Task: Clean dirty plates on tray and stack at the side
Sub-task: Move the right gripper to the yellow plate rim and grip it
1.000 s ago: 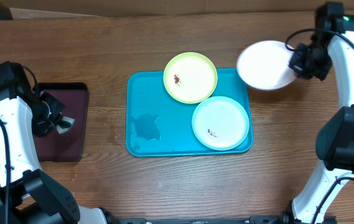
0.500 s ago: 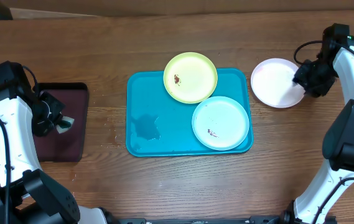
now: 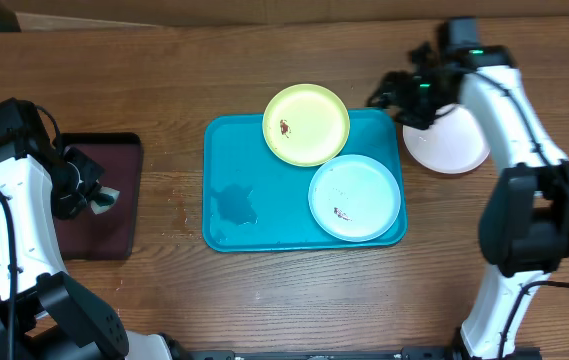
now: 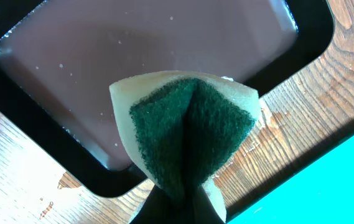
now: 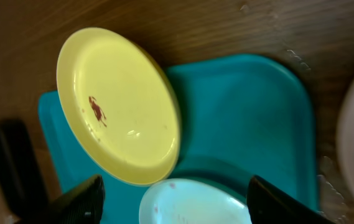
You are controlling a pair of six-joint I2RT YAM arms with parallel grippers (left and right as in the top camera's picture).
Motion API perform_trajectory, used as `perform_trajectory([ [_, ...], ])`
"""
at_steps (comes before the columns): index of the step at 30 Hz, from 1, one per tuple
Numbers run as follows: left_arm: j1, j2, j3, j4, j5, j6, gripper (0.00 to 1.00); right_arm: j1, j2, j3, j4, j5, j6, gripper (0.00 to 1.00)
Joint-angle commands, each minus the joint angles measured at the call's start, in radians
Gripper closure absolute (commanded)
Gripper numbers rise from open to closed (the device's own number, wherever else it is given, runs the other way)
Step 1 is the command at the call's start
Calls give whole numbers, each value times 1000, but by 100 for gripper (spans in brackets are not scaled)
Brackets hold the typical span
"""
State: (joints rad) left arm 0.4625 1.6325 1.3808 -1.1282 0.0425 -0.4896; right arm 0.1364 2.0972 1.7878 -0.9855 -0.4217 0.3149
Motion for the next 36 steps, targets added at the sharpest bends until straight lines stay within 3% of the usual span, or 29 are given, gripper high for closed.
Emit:
perform_trajectory([
  [1, 2, -1, -4, 4, 11, 26, 96, 111, -8, 24, 45, 291, 114, 26],
  [7, 2, -1, -3, 4, 10, 42, 96, 227, 25, 24, 107, 565, 154, 26],
  [24, 2, -1, -3, 5, 11, 41, 96, 211, 171, 3, 226, 498, 77, 32],
  [26, 2, -1, -3, 5, 11, 41, 96, 211, 174, 3, 227, 498, 77, 37],
  [30, 2, -1, -3, 8, 22, 41, 96, 212, 175, 3, 225, 498, 77, 65],
  [36, 2, -1, -3, 8, 30, 41, 96, 213, 179, 3, 219, 492, 74, 78],
])
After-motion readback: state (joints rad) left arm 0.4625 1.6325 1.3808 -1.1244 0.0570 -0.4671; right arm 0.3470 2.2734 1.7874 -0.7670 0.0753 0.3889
